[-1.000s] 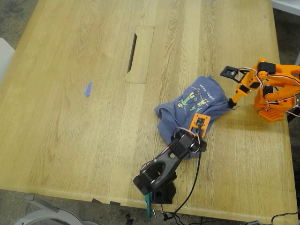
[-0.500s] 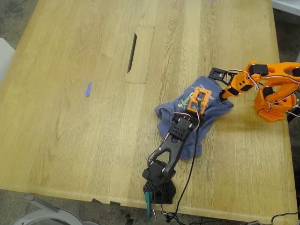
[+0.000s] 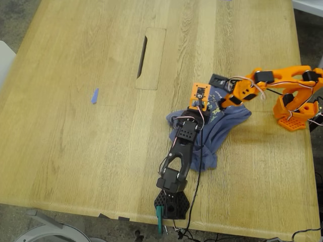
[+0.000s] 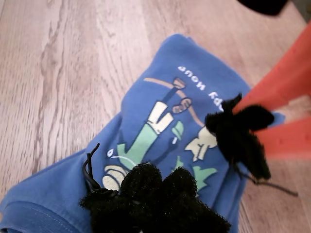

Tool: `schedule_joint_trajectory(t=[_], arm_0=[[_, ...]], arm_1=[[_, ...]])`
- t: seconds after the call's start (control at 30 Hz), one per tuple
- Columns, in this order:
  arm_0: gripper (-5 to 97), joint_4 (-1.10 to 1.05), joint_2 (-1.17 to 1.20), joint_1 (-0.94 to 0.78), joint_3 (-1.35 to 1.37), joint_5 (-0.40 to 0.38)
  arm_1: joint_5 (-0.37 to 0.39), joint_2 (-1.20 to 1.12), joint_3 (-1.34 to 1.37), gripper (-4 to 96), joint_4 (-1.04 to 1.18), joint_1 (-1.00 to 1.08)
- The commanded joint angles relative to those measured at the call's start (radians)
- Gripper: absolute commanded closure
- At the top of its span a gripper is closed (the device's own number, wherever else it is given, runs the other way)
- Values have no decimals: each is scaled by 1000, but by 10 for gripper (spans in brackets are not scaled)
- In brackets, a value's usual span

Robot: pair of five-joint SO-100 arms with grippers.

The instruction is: Fold a T-shirt

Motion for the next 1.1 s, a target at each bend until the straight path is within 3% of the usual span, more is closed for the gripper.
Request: schedule_joint_trajectory(t=[0.0, 0.5, 1.07], arm_0=[[918, -49, 9, -21, 0, -26], [918, -126, -5, -8, 213, -77], [918, -258, -268, -239, 100, -81]], arm_1=[[-5, -40, -60, 912, -75, -17], [8, 2, 258, 912, -302, -35], [23, 336, 753, 912, -379, 17]])
